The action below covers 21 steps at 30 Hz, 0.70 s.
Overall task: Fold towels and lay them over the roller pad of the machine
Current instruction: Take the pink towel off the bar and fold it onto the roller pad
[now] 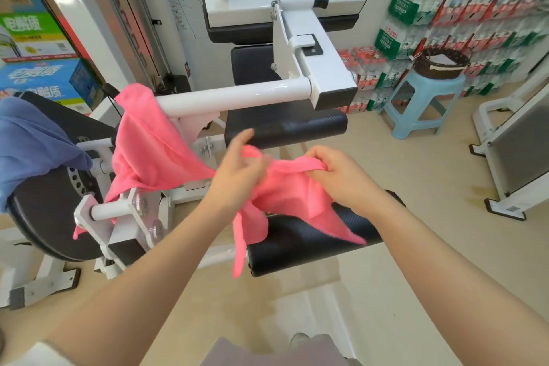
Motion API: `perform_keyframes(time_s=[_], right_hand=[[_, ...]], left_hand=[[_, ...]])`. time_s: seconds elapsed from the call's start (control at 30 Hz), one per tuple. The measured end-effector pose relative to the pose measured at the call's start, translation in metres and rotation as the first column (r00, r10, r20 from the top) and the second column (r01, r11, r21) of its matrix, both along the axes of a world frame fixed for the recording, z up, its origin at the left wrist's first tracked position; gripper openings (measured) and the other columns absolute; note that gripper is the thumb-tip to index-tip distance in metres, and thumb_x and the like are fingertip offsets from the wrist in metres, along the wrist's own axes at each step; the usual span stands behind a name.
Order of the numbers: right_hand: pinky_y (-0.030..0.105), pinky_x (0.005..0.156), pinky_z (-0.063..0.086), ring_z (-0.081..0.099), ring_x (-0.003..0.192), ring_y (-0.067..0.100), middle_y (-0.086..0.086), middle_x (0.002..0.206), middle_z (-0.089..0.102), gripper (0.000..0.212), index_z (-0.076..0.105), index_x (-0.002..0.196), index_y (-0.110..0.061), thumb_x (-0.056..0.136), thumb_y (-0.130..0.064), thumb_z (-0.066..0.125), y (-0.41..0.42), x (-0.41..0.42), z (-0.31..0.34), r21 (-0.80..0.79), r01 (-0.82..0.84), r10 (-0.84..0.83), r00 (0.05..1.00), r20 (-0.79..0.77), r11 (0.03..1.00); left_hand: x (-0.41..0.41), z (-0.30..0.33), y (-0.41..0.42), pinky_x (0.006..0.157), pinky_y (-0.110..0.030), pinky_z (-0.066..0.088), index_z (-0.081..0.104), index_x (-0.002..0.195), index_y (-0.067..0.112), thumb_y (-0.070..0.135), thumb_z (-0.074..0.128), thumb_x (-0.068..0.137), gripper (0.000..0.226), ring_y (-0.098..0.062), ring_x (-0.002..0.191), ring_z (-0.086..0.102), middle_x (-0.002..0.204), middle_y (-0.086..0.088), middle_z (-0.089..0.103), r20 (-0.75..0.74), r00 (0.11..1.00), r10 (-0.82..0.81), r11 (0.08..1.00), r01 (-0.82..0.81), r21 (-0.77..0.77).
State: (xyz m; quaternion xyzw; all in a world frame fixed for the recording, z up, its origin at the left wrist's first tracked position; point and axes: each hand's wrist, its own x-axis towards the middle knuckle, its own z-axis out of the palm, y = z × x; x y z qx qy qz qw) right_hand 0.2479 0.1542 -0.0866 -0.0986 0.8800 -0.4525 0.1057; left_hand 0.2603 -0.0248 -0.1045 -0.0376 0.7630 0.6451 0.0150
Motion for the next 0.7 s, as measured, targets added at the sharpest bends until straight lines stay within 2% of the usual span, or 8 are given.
perform_keyframes(time_s=[0.07, 0.13, 0.2, 0.3, 0.4, 0.5, 0.6, 0.7], right_hand=[[0.015, 0.057, 0.04, 0.054, 0.068, 0.003, -0.009, 0.076, 0.06, 0.009, 0.062, 0.083, -0.022, 0.089, -0.019, 0.056, -0.003, 0.004, 0.002, -0.066, -0.021, 0.019, 0.999, -0.033, 0.998], [0.014, 0.055, 0.041, 0.053, 0.065, 0.004, -0.007, 0.074, 0.06, 0.008, 0.064, 0.082, -0.018, 0.087, -0.016, 0.059, 0.0, 0.006, 0.003, -0.062, -0.036, 0.033, 0.998, -0.05, 0.997], [0.019, 0.061, 0.044, 0.055, 0.068, 0.005, -0.005, 0.074, 0.061, 0.003, 0.065, 0.081, -0.016, 0.084, -0.016, 0.063, 0.008, 0.006, 0.003, -0.049, -0.04, 0.038, 0.998, -0.044, 0.998], [0.025, 0.066, 0.047, 0.057, 0.07, 0.007, -0.005, 0.075, 0.063, 0.01, 0.063, 0.075, -0.019, 0.077, -0.023, 0.072, 0.025, 0.006, 0.001, -0.03, -0.007, 0.005, 0.998, -0.06, 1.0], [0.027, 0.066, 0.045, 0.054, 0.067, 0.007, -0.002, 0.071, 0.063, 0.012, 0.065, 0.072, -0.017, 0.082, -0.023, 0.069, 0.038, 0.006, 0.001, -0.047, -0.075, 0.075, 0.997, 0.012, 0.996], [0.027, 0.065, 0.043, 0.055, 0.07, 0.011, 0.011, 0.077, 0.066, 0.017, 0.069, 0.081, -0.007, 0.089, -0.018, 0.06, 0.046, 0.003, -0.004, -0.079, -0.062, 0.07, 0.992, 0.107, 0.995], [0.022, 0.062, 0.046, 0.056, 0.069, 0.009, 0.001, 0.078, 0.065, 0.016, 0.067, 0.083, -0.017, 0.092, -0.012, 0.054, 0.05, -0.002, -0.009, -0.19, 0.054, -0.017, 0.981, 0.194, 0.98], [0.024, 0.057, 0.041, 0.051, 0.066, 0.011, 0.001, 0.083, 0.059, 0.019, 0.062, 0.105, -0.022, 0.093, -0.011, 0.051, 0.049, -0.006, -0.014, -0.23, 0.177, -0.1, 0.944, 0.314, 0.957]], left_hand=[[0.009, -0.001, 0.019, 0.047, -0.019, 0.037, 0.042, 0.129, 0.03, 0.011, 0.056, 0.086, 0.049, -0.009, 0.048, 0.042, 0.051, 0.01, 0.046, 0.003, 0.951, -0.309, 0.946, 0.308, -0.098], [0.014, -0.002, 0.033, 0.049, -0.02, 0.04, 0.048, 0.122, 0.025, 0.015, 0.058, 0.087, 0.038, -0.009, 0.049, 0.046, 0.05, 0.009, 0.048, -0.001, 0.903, -0.429, 0.875, 0.415, -0.251], [0.01, -0.004, 0.039, 0.052, -0.022, 0.037, 0.058, 0.099, 0.011, 0.026, 0.061, 0.087, 0.019, -0.004, 0.05, 0.042, 0.052, 0.009, 0.044, -0.048, 0.924, -0.379, 0.848, 0.326, -0.418], [0.009, -0.009, 0.037, 0.057, -0.031, 0.035, 0.06, 0.081, -0.003, 0.033, 0.057, 0.089, 0.037, -0.007, 0.056, 0.039, 0.06, -0.003, 0.046, -0.046, 0.931, -0.361, 0.832, 0.299, -0.468], [0.01, -0.005, 0.036, 0.059, -0.026, 0.038, 0.065, 0.083, 0.001, 0.028, 0.055, 0.092, 0.03, -0.005, 0.056, 0.044, 0.058, 0.003, 0.053, 0.017, 0.939, -0.343, 0.864, 0.322, -0.386], [0.008, -0.003, 0.03, 0.047, -0.016, 0.03, 0.064, 0.082, 0.013, 0.029, 0.057, 0.091, 0.019, -0.001, 0.041, 0.035, 0.048, 0.011, 0.041, 0.082, 0.956, -0.281, 0.901, 0.292, -0.321], [0.004, -0.005, 0.017, 0.048, -0.017, 0.033, 0.057, 0.102, 0.024, 0.033, 0.064, 0.085, 0.021, -0.002, 0.044, 0.04, 0.058, 0.007, 0.045, 0.177, 0.953, -0.245, 0.842, 0.3, -0.448], [0.002, -0.004, 0.005, 0.063, -0.023, 0.041, 0.054, 0.111, 0.023, 0.029, 0.07, 0.08, 0.035, -0.005, 0.059, 0.051, 0.069, 0.007, 0.056, 0.213, 0.948, -0.236, 0.753, 0.317, -0.577]])
